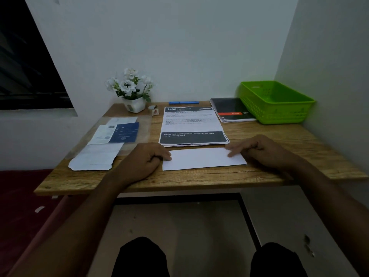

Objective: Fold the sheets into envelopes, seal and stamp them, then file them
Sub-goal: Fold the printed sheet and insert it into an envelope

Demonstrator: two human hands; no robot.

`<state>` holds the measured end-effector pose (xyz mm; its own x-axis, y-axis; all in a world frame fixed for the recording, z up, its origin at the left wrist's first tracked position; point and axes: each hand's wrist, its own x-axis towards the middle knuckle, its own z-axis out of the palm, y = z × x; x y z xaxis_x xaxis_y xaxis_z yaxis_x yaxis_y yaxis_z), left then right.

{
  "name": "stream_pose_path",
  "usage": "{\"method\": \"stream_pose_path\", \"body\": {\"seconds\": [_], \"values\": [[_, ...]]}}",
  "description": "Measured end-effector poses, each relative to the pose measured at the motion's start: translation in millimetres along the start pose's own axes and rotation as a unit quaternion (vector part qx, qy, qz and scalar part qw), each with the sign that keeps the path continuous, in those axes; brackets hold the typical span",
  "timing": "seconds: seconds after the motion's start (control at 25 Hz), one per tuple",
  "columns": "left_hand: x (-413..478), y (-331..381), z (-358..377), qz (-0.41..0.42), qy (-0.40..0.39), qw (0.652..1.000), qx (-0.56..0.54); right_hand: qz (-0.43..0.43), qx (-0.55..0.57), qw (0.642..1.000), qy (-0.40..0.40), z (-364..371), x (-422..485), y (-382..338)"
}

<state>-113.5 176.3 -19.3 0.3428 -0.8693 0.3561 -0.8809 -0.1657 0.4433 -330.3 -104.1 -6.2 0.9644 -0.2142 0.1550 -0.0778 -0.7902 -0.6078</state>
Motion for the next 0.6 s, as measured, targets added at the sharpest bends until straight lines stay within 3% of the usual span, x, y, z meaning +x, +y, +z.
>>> {"method": "stream_pose_path", "body": {"seconds": [0.12,0.36,0.6], "values": [[3.3,15.7,10.1,0.002,0.020,1.000,0.010,-0.047,0.040,0.994,0.088,24.3,11.1,-31.4],[9.1,37.8,39.2,-0.030,0.035,0.996,0.070,-0.042,-0.089,0.992,0.074,85.8,27.5,-55.4],[7.8,33.8,37.0,-0.068,0.022,0.994,0.082,-0.009,-0.126,0.992,0.004,74.3,21.5,-44.4]]}}
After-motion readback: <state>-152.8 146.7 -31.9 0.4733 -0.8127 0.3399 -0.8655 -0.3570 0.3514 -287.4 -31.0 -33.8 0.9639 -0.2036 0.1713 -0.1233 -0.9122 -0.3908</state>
